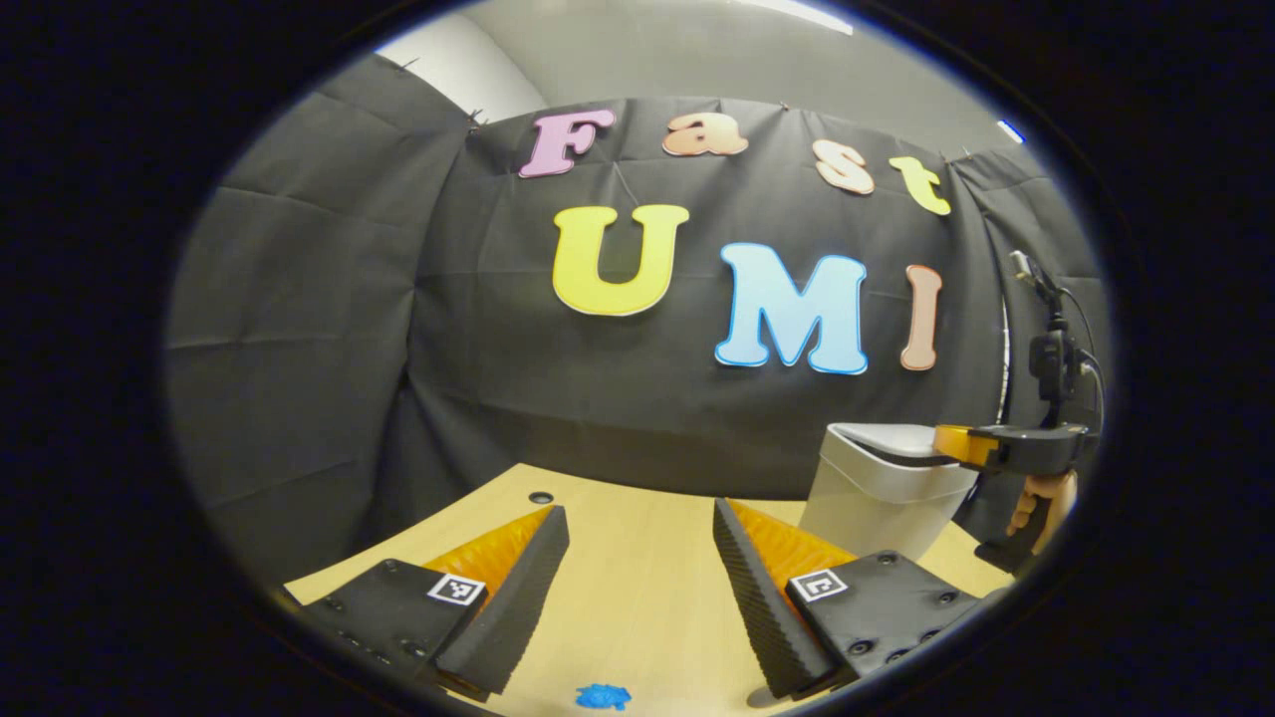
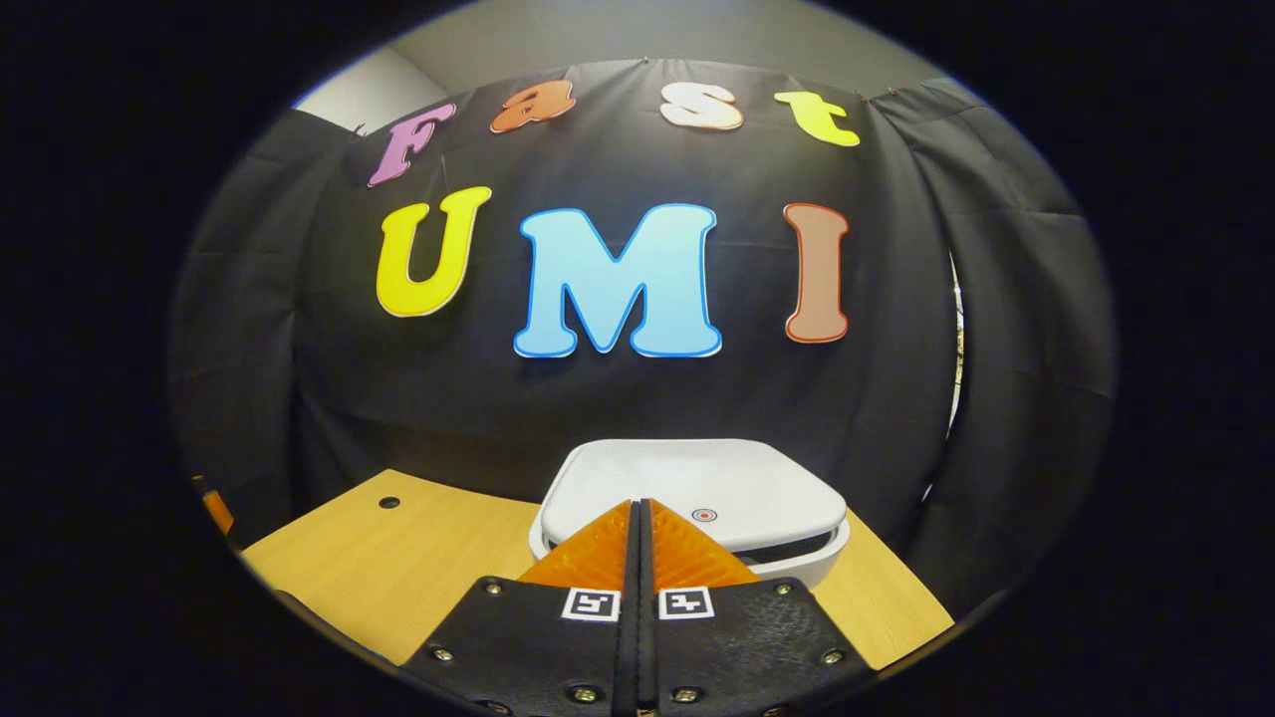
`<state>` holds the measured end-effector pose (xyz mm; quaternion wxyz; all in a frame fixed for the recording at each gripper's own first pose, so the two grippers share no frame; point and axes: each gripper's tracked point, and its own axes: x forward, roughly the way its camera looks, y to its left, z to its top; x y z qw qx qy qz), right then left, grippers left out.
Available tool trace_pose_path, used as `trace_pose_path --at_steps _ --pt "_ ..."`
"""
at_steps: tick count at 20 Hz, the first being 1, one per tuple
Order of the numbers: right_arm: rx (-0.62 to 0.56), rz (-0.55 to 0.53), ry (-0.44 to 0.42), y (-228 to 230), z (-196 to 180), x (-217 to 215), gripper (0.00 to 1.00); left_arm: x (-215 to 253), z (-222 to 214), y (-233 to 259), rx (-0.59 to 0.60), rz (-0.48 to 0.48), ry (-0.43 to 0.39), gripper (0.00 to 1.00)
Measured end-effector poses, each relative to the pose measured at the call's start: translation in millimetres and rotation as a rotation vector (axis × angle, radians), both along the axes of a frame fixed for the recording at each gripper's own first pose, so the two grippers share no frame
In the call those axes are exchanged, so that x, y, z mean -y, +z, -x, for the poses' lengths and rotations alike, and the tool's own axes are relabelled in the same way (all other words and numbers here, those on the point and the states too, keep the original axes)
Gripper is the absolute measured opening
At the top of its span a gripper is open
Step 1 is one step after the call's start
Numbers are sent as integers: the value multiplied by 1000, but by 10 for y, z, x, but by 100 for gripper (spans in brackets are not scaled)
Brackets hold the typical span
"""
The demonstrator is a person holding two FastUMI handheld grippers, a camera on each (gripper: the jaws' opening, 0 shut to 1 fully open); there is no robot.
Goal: Press the lid of the desktop garbage bin to open it, pick up the crumpled paper on the desktop and throw it into the bin, then pick up the pop can on the desktop and drop it into the bin, and finally close the garbage bin lid.
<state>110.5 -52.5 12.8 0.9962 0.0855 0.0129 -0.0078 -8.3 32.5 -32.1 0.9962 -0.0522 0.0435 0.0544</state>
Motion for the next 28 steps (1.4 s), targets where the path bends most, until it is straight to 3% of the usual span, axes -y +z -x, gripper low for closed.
trace_pose_path --at_steps 7,12,19,21,28 --pt "1 -63 41 2 121 -87 0 -10 18 13 2 -16 1 95" --pt "-4 -49 51 -8 309 -102 0 -8 0 -54 -6 -14 -1 95" --pt "76 -18 -25 206 565 -10 1 -125 -33 -58 -9 -61 1 95" --pt "81 -2 -54 217 665 19 10 -134 -50 -30 -3 -64 0 96" --pt "77 52 -91 153 1027 -61 25 -132 -102 -55 -7 -65 -37 95"
